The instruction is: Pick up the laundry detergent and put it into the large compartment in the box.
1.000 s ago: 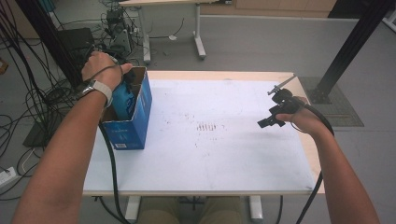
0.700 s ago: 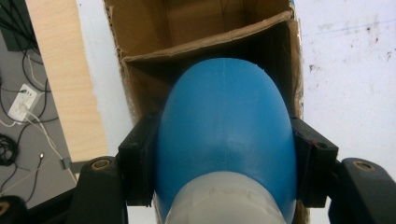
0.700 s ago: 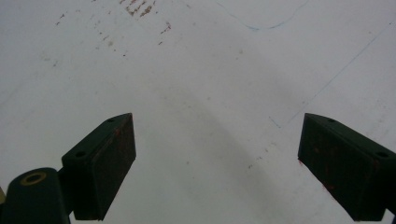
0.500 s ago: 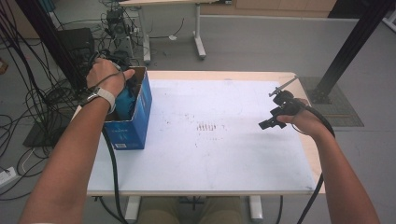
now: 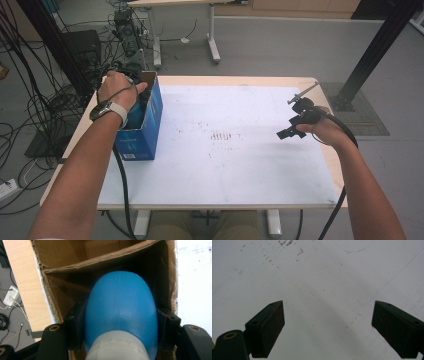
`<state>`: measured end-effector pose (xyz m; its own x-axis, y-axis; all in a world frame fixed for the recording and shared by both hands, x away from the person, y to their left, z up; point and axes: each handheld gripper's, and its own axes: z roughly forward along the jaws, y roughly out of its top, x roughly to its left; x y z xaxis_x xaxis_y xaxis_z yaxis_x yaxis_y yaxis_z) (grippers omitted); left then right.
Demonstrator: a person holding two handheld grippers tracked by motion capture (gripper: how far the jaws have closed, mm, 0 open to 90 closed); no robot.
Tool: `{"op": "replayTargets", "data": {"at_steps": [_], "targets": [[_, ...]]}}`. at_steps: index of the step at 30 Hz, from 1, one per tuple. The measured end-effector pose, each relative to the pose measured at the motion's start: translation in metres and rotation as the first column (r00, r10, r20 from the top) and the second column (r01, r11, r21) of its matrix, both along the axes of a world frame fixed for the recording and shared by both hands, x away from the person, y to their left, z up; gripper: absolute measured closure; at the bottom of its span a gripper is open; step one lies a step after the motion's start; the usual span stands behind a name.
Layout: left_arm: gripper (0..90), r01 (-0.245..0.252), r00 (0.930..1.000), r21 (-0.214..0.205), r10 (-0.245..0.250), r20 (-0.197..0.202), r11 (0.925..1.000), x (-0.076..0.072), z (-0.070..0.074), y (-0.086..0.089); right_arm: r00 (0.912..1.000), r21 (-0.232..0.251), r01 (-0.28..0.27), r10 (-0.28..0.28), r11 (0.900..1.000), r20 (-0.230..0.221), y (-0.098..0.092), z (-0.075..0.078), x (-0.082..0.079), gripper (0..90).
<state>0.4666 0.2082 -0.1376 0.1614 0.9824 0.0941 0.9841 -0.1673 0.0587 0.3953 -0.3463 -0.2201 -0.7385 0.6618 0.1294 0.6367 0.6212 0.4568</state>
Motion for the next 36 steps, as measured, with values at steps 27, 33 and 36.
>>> {"op": "replayTargets", "data": {"at_steps": [27, 33, 36], "targets": [[37.6, 0.003, 1.0, -0.005, -0.003, 0.005, 1.0, -0.0014, -0.0092, 0.0029, 1.0, -0.005, 0.006, -0.006, 1.0, 0.001, 0.0003, 0.0024, -0.0033, 11.2], [37.6, 0.004, 1.0, -0.003, -0.004, 0.006, 1.0, -0.0018, -0.0094, 0.0023, 1.0, -0.004, 0.006, -0.006, 1.0, 0.004, -0.0003, 0.0025, -0.005, 11.2], [37.6, 0.005, 0.9999, -0.003, -0.005, 0.009, 1.0, -0.0023, -0.0094, 0.0023, 1.0, -0.004, 0.009, -0.009, 1.0, 0.003, -0.0008, 0.0029, -0.0055, 11.3]]}}
